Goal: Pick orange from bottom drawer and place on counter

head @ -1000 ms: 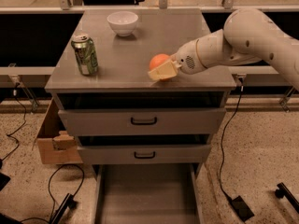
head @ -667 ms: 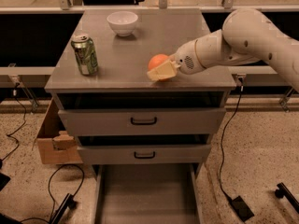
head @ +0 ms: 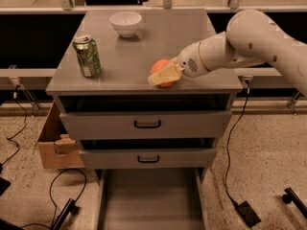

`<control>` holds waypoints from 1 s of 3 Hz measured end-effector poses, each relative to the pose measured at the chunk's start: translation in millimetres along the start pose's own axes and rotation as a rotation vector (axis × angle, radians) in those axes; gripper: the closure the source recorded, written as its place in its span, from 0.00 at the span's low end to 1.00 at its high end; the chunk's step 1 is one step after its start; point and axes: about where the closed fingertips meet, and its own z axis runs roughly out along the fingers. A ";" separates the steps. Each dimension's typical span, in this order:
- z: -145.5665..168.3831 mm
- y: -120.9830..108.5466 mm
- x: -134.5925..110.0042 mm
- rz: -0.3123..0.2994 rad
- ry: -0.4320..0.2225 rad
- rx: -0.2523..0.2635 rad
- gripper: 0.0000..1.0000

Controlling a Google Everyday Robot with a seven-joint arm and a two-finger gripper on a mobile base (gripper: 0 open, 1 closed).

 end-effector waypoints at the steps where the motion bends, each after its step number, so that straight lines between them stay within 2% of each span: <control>1: 1.2 0.9 -0.2 -0.001 0.001 -0.002 0.00; 3: -5.9 3.8 -7.5 -0.018 -0.015 -0.009 0.00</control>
Offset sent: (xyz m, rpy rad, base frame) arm -0.0002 0.0013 -0.0004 0.0001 0.0008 0.0021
